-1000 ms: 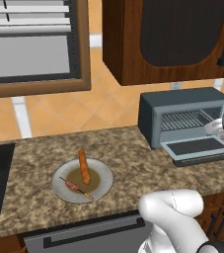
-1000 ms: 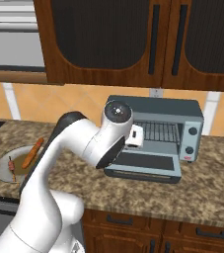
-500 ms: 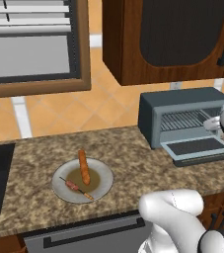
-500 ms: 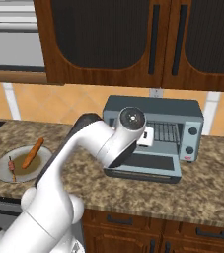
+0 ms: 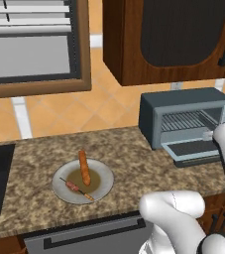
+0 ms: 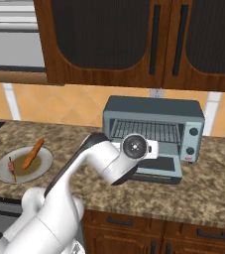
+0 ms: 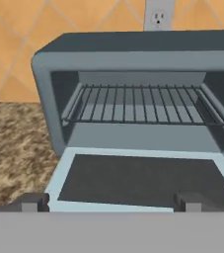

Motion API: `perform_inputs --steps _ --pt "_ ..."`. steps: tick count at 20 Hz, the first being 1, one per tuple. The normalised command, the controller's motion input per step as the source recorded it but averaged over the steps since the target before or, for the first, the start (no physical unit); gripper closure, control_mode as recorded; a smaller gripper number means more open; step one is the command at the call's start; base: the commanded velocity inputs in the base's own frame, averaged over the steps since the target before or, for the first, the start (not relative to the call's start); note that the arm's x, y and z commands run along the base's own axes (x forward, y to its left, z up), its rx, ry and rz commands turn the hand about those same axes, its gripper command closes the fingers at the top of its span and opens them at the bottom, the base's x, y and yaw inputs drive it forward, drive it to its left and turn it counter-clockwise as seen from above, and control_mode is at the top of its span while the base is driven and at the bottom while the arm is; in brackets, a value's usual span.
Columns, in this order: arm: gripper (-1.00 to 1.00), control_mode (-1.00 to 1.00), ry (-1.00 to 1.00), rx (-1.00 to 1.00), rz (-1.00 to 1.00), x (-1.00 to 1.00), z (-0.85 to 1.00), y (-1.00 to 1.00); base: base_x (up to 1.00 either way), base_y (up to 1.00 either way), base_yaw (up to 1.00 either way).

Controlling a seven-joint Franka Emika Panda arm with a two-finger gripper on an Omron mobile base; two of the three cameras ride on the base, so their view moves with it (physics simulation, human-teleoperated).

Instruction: Pick up the kebab skewer and baguette bread, and place them inside the toaster oven. Close the toaster oven door and start by setting the timer.

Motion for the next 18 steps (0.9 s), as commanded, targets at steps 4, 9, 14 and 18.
perform_inputs --steps 4,9,14,18 --pt "-1.00 -1.00 -0.05 -0.03 -0.02 0.40 -0.13 -0.17 0.00 0.00 0.00" --pt "-1.00 -1.00 -0.01 0.00 -0.04 0.42 -0.01 -0.24 0.00 0.00 0.00" --pt "-1.00 -1.00 0.00 0.00 -0.04 0.22 0.02 -0.27 0.00 0.00 0.00" --pt "-1.00 -1.00 -0.01 0.00 -0.03 0.26 0.00 -0.22 0.00 0.00 0.00"
